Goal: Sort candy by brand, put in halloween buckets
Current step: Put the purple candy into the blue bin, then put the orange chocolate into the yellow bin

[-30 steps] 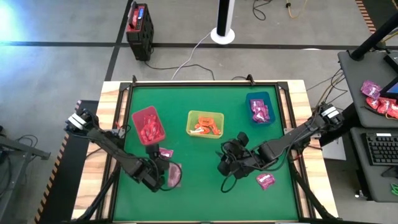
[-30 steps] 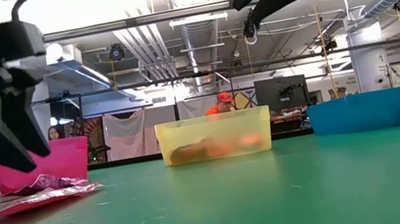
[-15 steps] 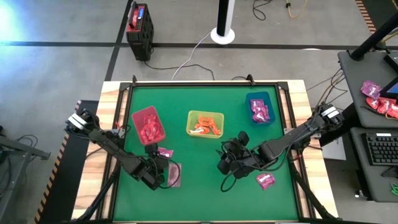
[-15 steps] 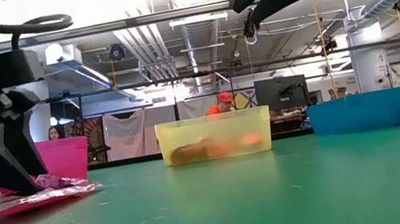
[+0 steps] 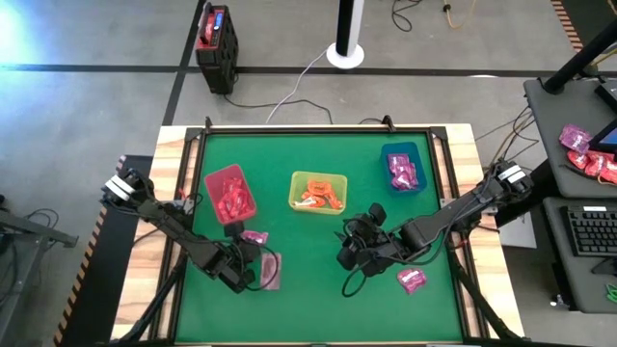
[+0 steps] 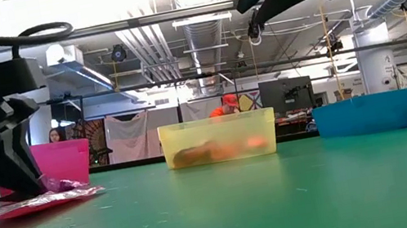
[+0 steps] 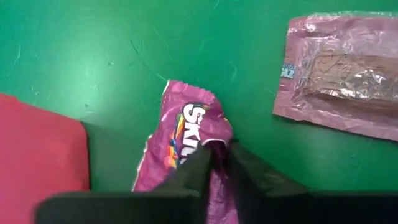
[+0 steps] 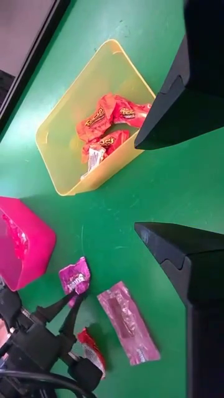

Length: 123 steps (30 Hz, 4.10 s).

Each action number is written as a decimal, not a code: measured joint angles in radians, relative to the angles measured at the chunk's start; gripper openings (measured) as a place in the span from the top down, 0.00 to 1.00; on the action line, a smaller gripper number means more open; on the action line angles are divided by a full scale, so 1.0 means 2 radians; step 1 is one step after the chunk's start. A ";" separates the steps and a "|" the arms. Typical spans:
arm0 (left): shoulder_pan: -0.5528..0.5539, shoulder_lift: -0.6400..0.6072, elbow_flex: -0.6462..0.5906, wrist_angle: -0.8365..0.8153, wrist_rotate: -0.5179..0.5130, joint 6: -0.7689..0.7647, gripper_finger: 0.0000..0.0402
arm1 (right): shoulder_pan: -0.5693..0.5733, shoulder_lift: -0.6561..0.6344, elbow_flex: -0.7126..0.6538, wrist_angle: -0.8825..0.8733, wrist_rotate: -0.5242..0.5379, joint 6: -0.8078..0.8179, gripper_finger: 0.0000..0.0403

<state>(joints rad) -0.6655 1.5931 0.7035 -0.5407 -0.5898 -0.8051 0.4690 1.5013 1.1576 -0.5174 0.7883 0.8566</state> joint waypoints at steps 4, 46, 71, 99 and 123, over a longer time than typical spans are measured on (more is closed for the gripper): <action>0.000 0.000 0.010 0.000 0.003 0.014 0.97 | 0.000 0.000 0.000 0.001 0.000 0.000 0.52; 0.092 -0.060 0.099 0.341 0.164 0.426 1.00 | 0.016 0.042 -0.082 0.403 -0.093 -0.455 0.52; 0.096 -0.061 0.098 0.268 0.041 0.374 0.76 | 0.003 0.009 -0.082 0.270 -0.090 -0.364 0.97; 0.096 -0.061 0.098 0.229 0.012 0.327 0.61 | -0.254 -0.033 -0.084 -0.450 -0.038 0.378 0.96; 0.055 -0.061 0.153 -0.101 0.259 -0.068 0.61 | -0.147 -0.034 -0.063 -0.356 -0.030 0.292 0.48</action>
<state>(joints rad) -0.5558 1.4708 1.0101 -0.7417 -0.0712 -0.9413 0.1743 1.4342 1.0321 -1.2287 0.7282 1.4415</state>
